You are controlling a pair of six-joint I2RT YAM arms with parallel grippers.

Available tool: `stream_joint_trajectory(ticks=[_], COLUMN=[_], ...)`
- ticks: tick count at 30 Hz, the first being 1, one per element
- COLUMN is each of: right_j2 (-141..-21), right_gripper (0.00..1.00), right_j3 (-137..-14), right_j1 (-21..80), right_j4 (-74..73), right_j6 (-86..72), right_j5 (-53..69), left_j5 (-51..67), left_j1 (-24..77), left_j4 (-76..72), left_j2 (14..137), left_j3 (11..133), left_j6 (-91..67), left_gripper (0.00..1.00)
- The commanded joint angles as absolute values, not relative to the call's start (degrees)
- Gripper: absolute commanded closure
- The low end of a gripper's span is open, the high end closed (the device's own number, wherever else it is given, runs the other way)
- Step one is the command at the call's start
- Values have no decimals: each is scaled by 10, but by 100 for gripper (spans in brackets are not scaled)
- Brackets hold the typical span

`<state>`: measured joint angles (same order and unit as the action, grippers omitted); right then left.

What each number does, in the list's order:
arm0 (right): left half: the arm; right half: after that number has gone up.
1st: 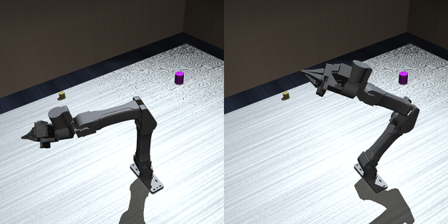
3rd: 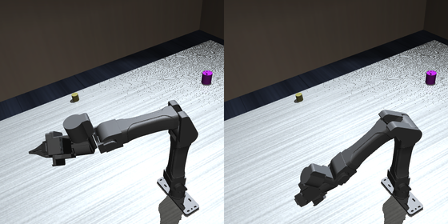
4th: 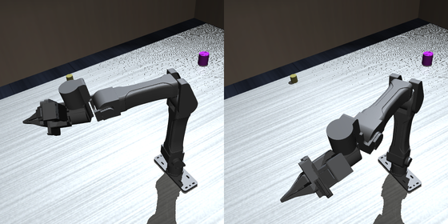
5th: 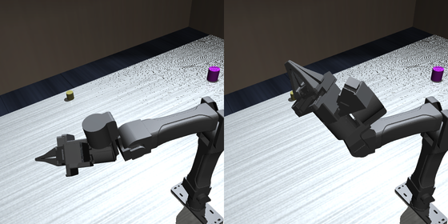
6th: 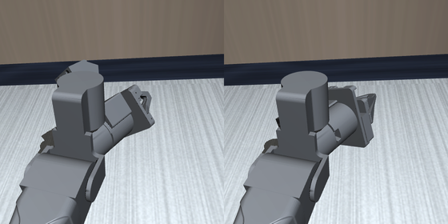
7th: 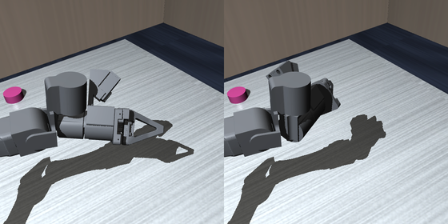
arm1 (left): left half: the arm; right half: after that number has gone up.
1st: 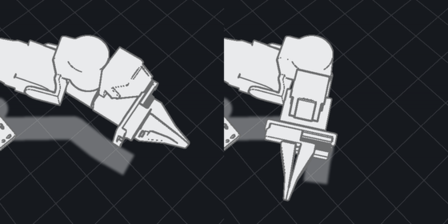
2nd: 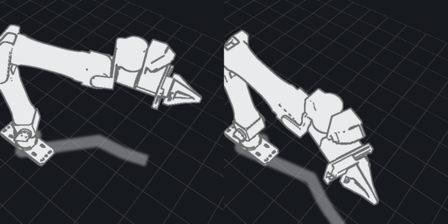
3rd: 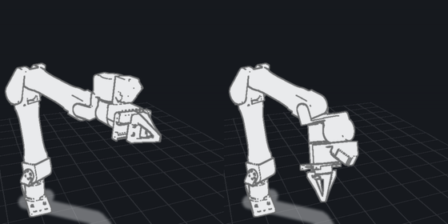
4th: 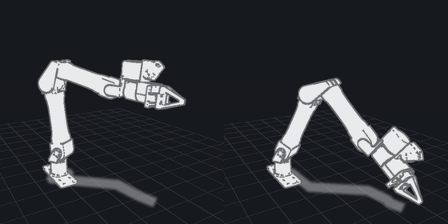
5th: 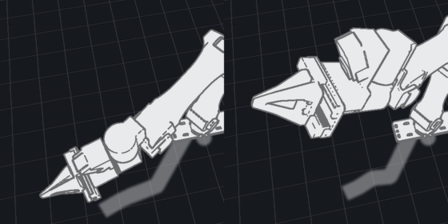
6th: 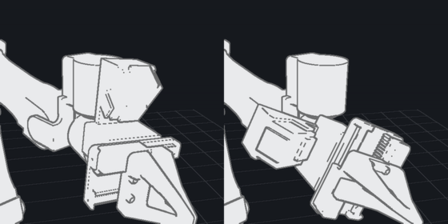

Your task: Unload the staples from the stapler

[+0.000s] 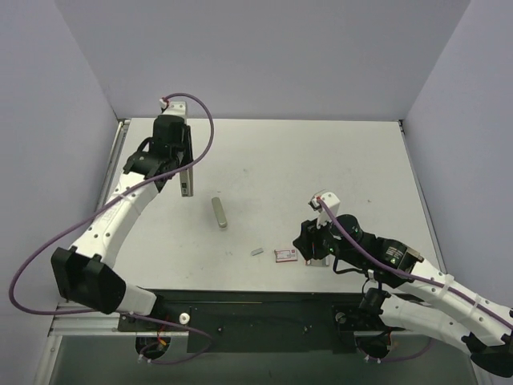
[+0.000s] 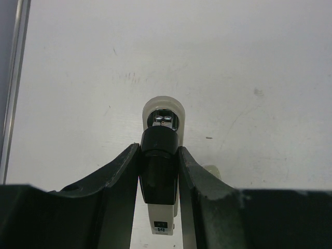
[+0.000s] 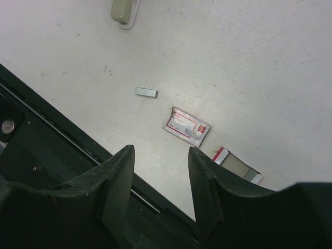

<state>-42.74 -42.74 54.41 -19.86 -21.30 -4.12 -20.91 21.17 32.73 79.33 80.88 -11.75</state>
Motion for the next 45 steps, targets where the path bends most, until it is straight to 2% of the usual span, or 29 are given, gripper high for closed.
stream_joint_trajectory(ticks=[1, 8, 17, 34, 36, 37, 39, 42, 44, 45], right_j2=[-417, -396, -388, -388, -392, -395, -397, -396, -396, -396], right_gripper=[58, 55, 54, 50, 48, 48, 47, 47, 46, 46], right_j3=[-419, -402, -385, -385, -386, -386, -386, -384, -383, -383], right_j1=[544, 546, 546, 545, 545, 545, 545, 545, 545, 545], right_j4=[-177, -172, -178, -193, -194, -194, -194, -194, -195, -197], right_j6=[-227, -232, -228, -233, -234, -234, -235, -236, -237, -239], right_j5=[-31, -14, -16, -37, -35, -34, -33, -31, -31, -31], left_j5=[-162, -113, -141, -153, -153, -152, -149, -144, -139, -138], left_j1=[172, 119, 115, 109, 107, 106, 105, 103, 102, 102], left_j4=[280, 278, 330, 410, 413, 414, 417, 418, 417, 419], left_j2=[856, 983, 1153, 1325, 1332, 1334, 1338, 1341, 1341, 1341], left_j3=[844, 929, 1087, 1234, 1239, 1241, 1244, 1245, 1246, 1246], left_j6=[-120, -137, -117, -114, -117, -119, -119, -116, -109, -106], left_gripper=[100, 100, 100, 100, 90, 79, 68, 60, 51, 42])
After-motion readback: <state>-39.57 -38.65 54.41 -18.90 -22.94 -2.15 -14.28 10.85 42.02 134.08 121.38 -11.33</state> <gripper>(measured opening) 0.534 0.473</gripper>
